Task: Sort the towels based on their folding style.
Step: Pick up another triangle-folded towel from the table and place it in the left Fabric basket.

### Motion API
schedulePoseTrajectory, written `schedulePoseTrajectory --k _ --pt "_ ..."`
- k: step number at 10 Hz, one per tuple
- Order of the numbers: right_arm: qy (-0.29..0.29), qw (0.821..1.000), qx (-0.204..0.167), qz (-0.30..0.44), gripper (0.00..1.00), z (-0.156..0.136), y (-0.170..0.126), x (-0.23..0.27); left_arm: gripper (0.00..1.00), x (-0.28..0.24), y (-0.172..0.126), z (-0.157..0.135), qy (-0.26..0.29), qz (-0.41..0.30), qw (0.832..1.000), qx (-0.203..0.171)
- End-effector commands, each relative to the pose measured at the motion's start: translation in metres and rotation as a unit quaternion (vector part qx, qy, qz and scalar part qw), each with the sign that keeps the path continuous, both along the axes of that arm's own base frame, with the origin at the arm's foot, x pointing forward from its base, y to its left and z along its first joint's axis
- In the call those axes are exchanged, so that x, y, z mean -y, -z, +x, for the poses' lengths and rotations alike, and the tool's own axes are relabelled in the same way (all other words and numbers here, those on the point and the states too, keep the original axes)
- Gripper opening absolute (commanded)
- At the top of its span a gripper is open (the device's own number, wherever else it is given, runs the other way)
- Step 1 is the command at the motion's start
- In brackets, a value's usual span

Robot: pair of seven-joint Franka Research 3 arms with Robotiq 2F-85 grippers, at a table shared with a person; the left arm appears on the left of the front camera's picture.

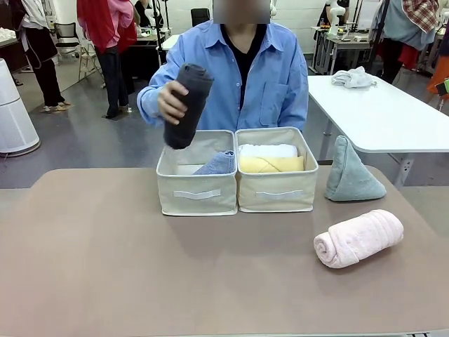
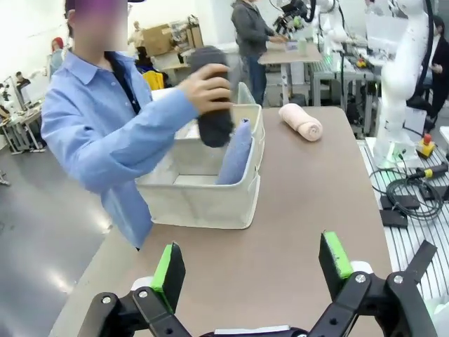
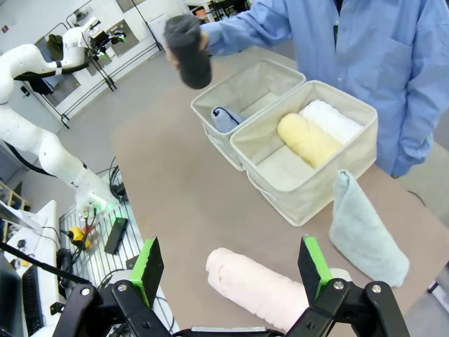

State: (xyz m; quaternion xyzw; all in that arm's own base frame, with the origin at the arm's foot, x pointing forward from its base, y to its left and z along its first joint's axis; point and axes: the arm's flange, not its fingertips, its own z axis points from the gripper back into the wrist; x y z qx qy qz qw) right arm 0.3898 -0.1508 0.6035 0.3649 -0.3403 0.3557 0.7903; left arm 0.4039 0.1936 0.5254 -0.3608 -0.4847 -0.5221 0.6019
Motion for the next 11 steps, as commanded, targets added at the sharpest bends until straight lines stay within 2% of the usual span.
schedulePoseTrajectory --k 1,3,4,5,8,9,11 --pt "-0.004 1.0 0.003 0.006 1.0 0.0 0.001 -0.001 1.0 0.006 -0.022 -0.004 0.024 0.038 0.999 -0.003" --pt "-0.004 1.0 0.003 0.006 1.0 0.0 0.001 -0.001 1.0 0.014 -0.026 -0.001 0.033 0.044 0.998 -0.011" --pt "-0.004 1.0 0.003 0.006 1.0 0.0 0.001 -0.001 1.0 0.021 -0.027 0.001 0.057 0.054 0.997 -0.017" --pt "-0.004 1.0 0.003 0.006 1.0 0.0 0.001 -0.001 1.0 0.012 -0.026 0.001 0.028 0.038 0.999 0.005" --pt "-0.004 1.0 0.003 0.006 1.0 0.0 0.001 -0.001 1.0 0.012 -0.026 0.001 0.028 0.038 0.999 0.005" --pt "-0.004 1.0 0.003 0.006 1.0 0.0 0.001 -0.001 1.0 0.014 -0.025 0.001 0.035 0.042 0.998 0.001" --pt "-0.004 1.0 0.003 0.006 1.0 0.0 0.001 -0.001 1.0 0.017 -0.03 -0.003 0.036 0.067 0.996 -0.042"
